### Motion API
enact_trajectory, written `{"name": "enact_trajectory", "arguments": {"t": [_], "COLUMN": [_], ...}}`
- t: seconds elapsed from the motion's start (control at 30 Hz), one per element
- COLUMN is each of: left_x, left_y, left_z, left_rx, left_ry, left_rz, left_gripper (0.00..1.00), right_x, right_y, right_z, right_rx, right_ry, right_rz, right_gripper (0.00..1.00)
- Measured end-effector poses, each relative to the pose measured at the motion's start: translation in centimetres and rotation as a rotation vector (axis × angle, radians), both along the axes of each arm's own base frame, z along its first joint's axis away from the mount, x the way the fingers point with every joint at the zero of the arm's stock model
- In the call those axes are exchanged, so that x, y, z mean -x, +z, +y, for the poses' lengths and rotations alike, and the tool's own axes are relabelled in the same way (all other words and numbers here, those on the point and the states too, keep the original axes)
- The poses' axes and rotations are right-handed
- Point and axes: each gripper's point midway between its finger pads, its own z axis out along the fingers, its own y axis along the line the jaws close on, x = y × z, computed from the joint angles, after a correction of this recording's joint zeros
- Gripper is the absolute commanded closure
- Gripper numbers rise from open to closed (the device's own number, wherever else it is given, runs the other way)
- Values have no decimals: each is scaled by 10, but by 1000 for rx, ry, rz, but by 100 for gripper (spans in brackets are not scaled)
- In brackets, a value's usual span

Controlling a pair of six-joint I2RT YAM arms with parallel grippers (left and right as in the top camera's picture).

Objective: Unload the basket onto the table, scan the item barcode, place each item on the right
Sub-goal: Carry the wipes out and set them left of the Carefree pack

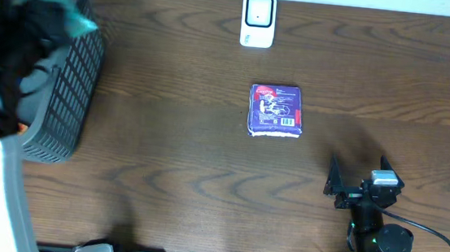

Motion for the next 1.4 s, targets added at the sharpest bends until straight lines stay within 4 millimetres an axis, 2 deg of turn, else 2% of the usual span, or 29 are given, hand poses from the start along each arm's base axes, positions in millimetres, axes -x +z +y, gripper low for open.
{"name": "enact_trajectory", "arguments": {"t": [0.03,0.17,0.23,0.3,0.4,0.6,0.77,0.9,1.0,1.1,1.4], "left_x": [0,-2,-5,-8,-14,-23,-26,-26,-27,-30,-32], "left_y": [-4,-25,-51,-77,-127,-222,-285,-328,-351,-364,-366], "left_z": [-26,-80,-107,-125,-154,-201,-230,-243,-246,-248,-264], "left_rx": [-3,-17,-37,-57,-105,-239,-298,-321,-326,-313,-287], "left_ry": [-82,-259,-335,-380,-464,-660,-767,-810,-816,-795,-781], "left_rz": [13,74,147,221,356,555,655,721,754,773,750], "left_gripper": [93,93,93,93,93,92,92,93,93,93,92], "right_x": [0,0,0,0,0,0,0,0,0,0,0], "right_y": [0,0,0,0,0,0,0,0,0,0,0], "right_z": [0,0,0,0,0,0,0,0,0,0,0], "right_rx": [0,0,0,0,0,0,0,0,0,0,0], "right_ry": [0,0,0,0,0,0,0,0,0,0,0], "right_rz": [0,0,0,0,0,0,0,0,0,0,0], "right_gripper": [1,1,1,1,1,1,1,1,1,1,1]}}
